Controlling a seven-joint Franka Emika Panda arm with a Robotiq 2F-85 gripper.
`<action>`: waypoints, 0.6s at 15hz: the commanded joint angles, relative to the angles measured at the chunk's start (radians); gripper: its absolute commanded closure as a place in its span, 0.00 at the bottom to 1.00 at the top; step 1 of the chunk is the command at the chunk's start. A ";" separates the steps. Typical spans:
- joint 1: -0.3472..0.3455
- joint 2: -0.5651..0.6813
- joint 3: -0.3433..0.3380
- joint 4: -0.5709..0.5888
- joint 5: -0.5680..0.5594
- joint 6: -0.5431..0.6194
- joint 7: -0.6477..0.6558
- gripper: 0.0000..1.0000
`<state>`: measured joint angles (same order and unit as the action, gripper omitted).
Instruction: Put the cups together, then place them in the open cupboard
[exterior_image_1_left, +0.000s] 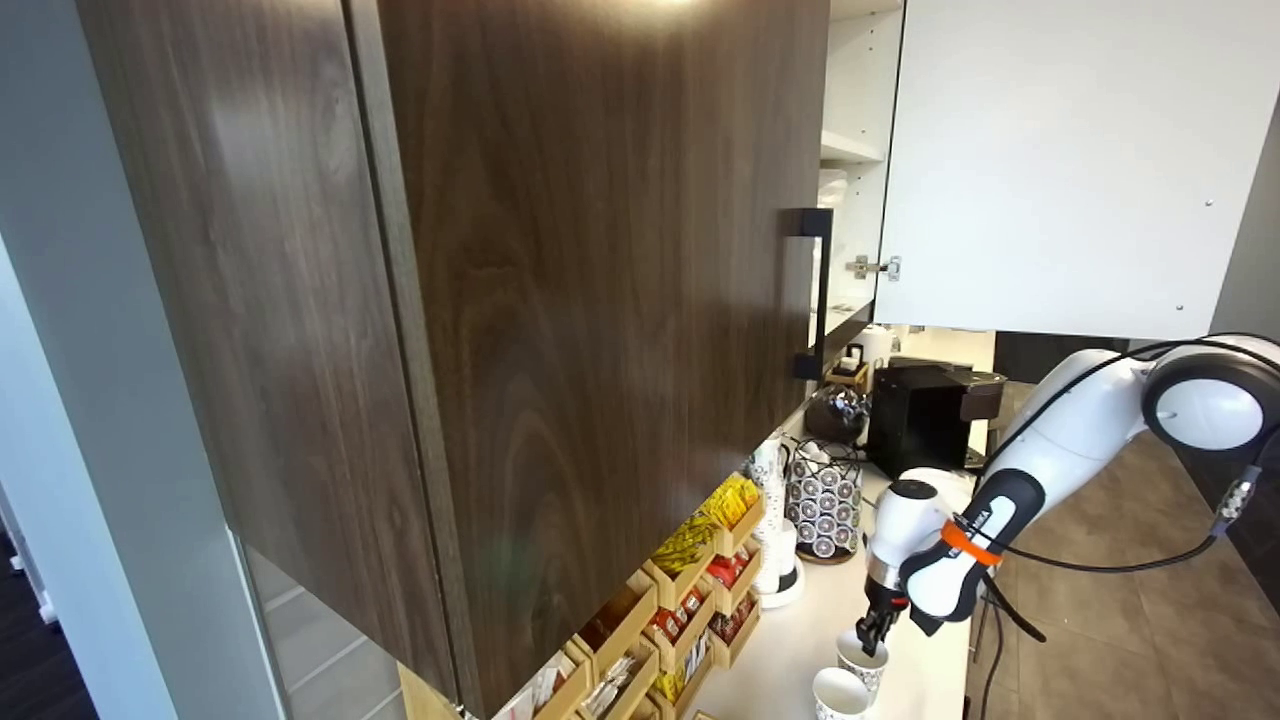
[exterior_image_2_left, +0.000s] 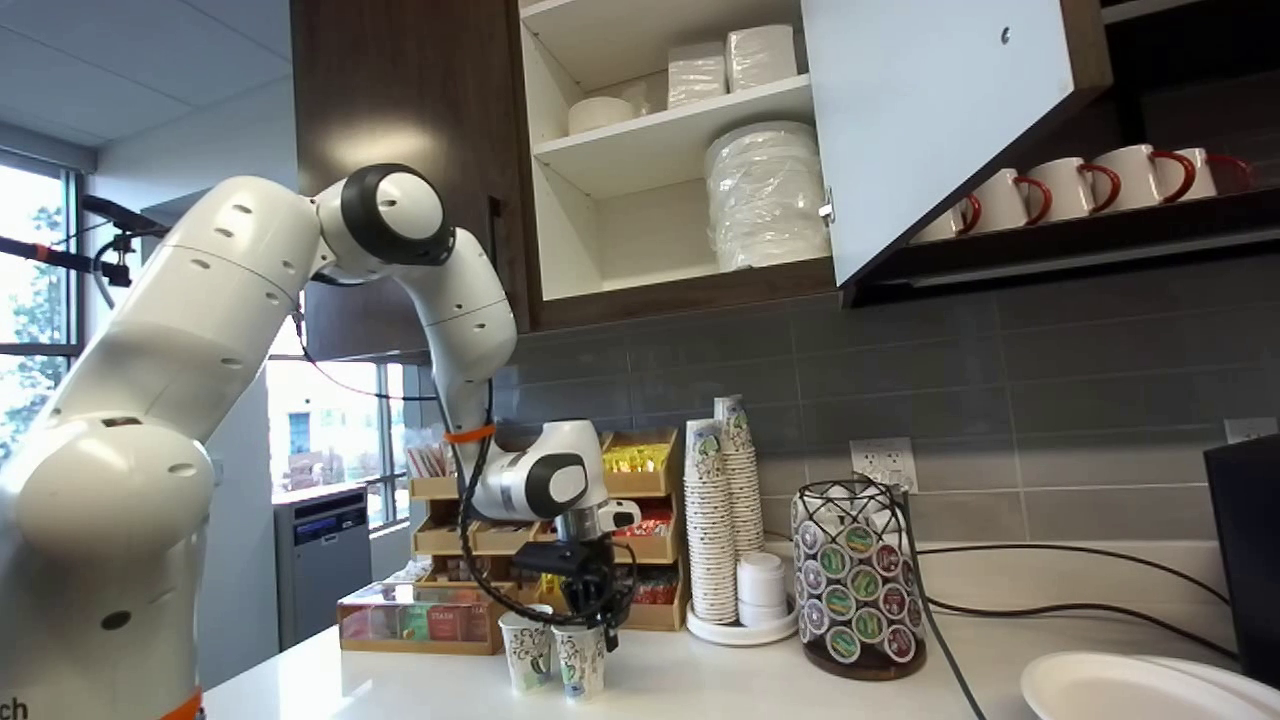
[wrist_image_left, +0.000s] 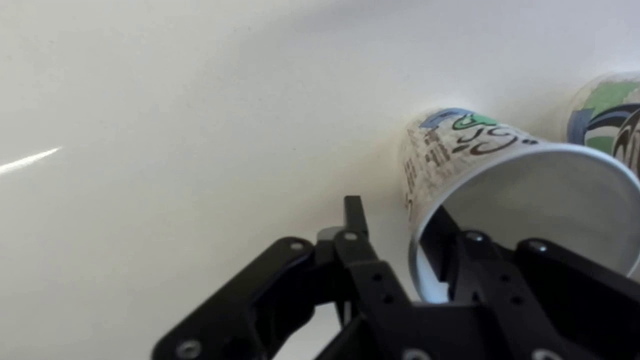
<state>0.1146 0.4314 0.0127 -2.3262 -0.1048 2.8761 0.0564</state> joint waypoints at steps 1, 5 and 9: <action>0.007 0.006 -0.011 -0.003 -0.004 0.024 -0.003 0.95; 0.001 -0.094 -0.012 -0.043 -0.005 0.010 -0.010 1.00; 0.014 -0.224 -0.023 -0.088 -0.034 -0.012 -0.008 0.99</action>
<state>0.1140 0.3278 0.0031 -2.3423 -0.1052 2.8796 0.0526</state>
